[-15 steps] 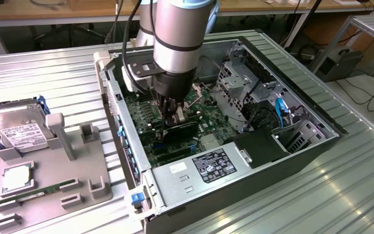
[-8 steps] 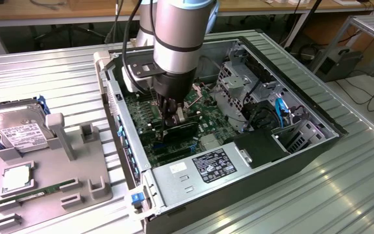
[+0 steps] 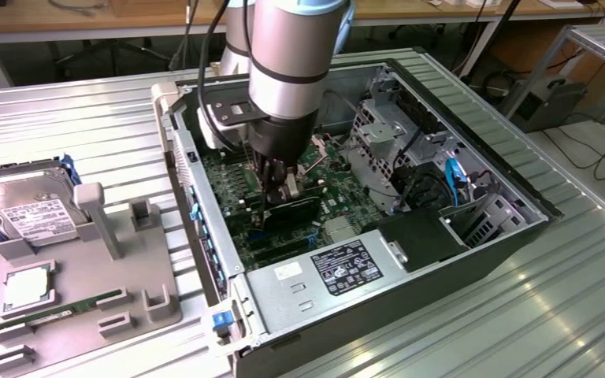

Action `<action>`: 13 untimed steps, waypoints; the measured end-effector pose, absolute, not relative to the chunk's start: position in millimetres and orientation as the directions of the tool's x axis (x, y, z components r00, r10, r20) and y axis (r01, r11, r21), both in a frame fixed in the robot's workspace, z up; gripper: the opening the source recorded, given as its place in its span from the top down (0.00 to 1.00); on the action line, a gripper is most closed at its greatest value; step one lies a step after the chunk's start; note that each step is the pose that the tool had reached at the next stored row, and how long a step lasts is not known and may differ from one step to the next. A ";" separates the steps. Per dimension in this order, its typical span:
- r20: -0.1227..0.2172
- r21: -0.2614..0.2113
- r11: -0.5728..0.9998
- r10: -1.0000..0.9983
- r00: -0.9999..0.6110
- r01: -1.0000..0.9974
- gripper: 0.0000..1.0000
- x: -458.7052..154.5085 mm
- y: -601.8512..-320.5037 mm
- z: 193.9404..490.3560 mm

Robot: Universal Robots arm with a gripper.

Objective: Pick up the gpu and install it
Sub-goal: 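Press down on the gpu until it lock into place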

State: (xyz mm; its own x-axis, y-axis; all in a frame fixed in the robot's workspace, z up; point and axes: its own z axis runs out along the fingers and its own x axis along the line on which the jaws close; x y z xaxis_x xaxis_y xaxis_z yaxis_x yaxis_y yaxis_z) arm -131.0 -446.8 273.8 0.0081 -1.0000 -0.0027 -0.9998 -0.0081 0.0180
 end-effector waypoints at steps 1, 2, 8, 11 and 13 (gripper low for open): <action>-0.001 0.019 -0.008 -1.000 0.008 -1.000 0.89 -131.0 -447.0 279.0; 0.000 0.020 -0.008 -1.000 0.008 -1.000 0.89 -130.9 -447.1 283.8; 0.000 0.020 -0.008 -1.000 0.008 -1.000 0.89 -130.2 -447.1 301.5; 0.000 0.020 -0.008 -1.000 0.008 -1.000 0.89 -130.2 -447.1 301.5; 0.000 0.020 -0.008 -1.000 0.008 -1.000 0.89 -130.2 -447.1 301.6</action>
State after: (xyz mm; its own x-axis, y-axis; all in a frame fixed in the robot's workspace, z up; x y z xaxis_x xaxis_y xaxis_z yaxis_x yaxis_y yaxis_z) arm -130.2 -447.1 301.6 0.0083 -1.0000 0.0000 -0.9998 -0.0083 0.0196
